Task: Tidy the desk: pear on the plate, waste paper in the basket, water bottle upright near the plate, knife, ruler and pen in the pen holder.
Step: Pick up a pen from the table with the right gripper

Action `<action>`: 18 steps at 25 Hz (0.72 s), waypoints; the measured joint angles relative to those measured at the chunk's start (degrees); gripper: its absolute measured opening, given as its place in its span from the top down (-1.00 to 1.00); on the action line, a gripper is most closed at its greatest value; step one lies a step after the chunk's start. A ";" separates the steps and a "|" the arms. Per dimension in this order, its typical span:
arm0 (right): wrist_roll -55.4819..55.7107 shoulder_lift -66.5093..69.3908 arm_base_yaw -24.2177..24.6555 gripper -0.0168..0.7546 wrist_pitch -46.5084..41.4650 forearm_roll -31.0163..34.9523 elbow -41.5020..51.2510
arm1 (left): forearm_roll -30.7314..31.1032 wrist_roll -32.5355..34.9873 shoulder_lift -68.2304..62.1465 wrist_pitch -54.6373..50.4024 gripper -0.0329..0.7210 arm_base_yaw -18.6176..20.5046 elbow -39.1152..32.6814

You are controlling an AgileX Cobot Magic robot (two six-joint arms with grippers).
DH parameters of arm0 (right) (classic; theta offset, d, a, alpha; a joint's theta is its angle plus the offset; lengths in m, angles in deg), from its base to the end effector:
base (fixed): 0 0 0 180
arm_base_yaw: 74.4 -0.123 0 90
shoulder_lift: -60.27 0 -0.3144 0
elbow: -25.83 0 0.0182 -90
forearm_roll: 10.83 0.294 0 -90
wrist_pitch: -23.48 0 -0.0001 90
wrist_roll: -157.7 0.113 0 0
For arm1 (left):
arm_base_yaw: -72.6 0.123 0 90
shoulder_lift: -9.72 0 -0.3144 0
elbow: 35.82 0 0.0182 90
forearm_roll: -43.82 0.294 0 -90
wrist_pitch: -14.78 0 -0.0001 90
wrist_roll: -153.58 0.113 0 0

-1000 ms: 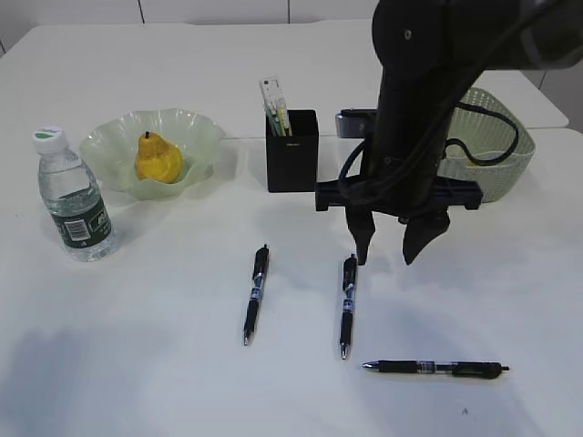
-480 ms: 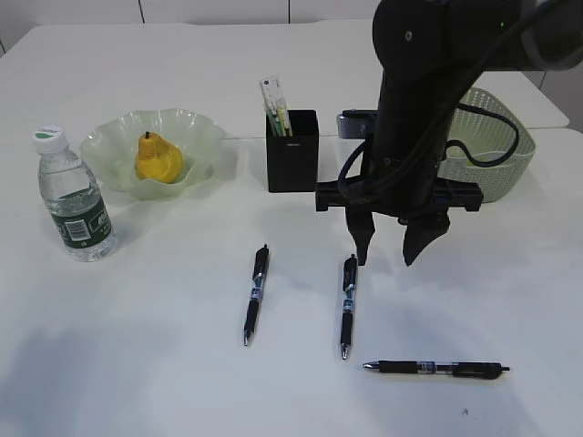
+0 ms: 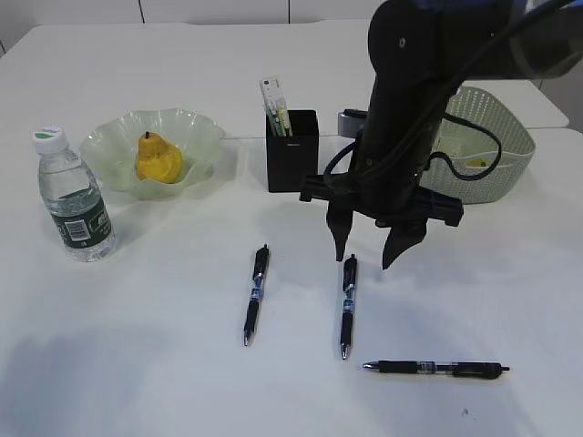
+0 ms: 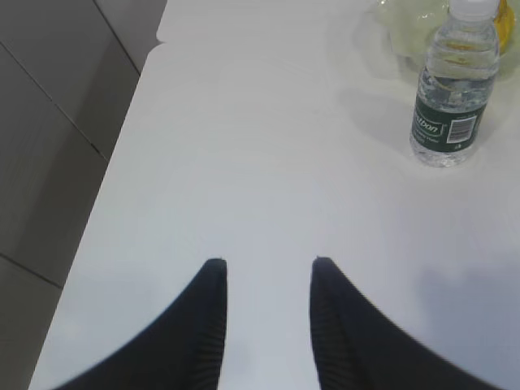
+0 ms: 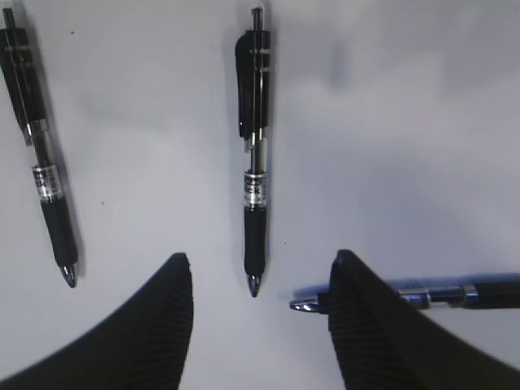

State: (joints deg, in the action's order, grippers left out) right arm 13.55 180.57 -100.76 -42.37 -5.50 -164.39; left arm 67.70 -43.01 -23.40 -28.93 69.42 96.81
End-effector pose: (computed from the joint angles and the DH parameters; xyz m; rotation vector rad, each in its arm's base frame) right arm 0.3981 0.2080 0.1983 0.3126 3.1049 0.1725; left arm 0.1175 0.0252 0.3043 -0.0880 2.1093 0.2795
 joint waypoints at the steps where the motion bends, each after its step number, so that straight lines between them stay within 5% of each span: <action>1: 0.23 0.52 0.00 -0.15 0.72 0.40 0.00 | 0.00 0.00 0.00 -0.26 0.28 0.00 0.00; 18: 0.65 8.56 0.00 -0.15 6.49 0.84 -1.91 | 0.00 0.00 0.00 -0.37 0.28 0.00 0.00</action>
State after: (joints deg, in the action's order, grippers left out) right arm 14.20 189.13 -100.76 -35.87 -4.65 -166.30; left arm 67.70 -43.01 -23.40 -29.31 69.42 96.81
